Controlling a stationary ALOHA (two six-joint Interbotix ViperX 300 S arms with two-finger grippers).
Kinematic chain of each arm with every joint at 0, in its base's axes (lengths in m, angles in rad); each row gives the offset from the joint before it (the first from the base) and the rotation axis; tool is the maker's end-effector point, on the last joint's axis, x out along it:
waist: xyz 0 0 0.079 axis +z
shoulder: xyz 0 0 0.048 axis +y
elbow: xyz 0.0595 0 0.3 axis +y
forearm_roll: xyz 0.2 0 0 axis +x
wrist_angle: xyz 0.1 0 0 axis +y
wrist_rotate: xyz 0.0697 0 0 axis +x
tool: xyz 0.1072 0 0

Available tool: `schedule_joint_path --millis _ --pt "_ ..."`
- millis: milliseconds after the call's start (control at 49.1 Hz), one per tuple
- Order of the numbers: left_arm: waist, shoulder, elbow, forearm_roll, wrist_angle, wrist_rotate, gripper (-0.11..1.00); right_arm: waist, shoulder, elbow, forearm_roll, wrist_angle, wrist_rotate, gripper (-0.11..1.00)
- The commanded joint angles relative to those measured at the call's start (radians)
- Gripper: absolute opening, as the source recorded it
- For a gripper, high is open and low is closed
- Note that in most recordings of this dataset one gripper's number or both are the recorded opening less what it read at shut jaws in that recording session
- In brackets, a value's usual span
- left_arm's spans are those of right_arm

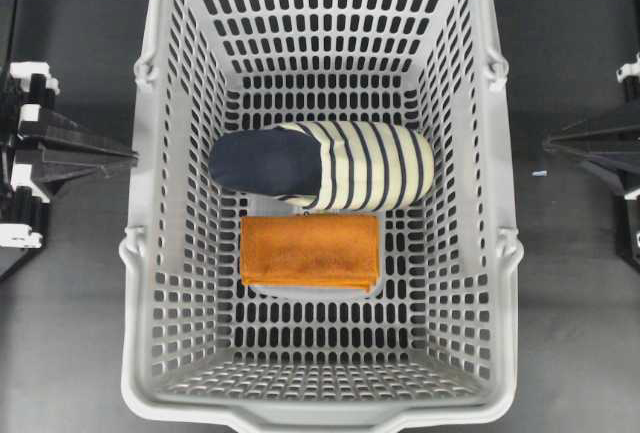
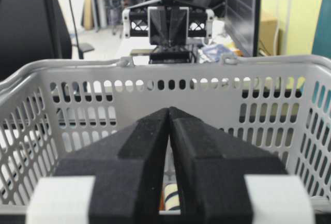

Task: Pick up the orange cloth from the shopping basket with the left arm.
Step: 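Move the left gripper over the basket toward the orange cloth, then lower the left gripper and close it on the orange cloth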

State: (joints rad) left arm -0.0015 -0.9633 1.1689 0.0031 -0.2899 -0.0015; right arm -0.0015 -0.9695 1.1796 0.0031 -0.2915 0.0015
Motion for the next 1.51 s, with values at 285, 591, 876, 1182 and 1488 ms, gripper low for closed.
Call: schedule_joint_path --millis 285,591,876,1182,1488 --pt "-0.054 0.16 -0.41 0.04 0.549 -0.063 0.0 0.017 0.012 -0.006 0.018 0.014 0.06 0.0" --pt "-0.114 0.511 -0.73 0.04 0.887 -0.061 0.0 0.02 0.011 -0.005 0.018 0.02 0.074 0.0" --pt "-0.132 0.828 -1.032 0.04 1.138 -0.064 0.0 0.029 0.008 0.0 0.018 0.02 0.074 0.0" --pt "-0.141 0.989 -1.124 0.04 1.206 -0.067 0.0 0.032 0.003 0.003 0.018 0.02 0.074 0.0" --pt "-0.141 1.06 -1.111 0.04 1.186 -0.109 0.57 0.032 0.002 0.006 0.018 0.021 0.074 0.0"
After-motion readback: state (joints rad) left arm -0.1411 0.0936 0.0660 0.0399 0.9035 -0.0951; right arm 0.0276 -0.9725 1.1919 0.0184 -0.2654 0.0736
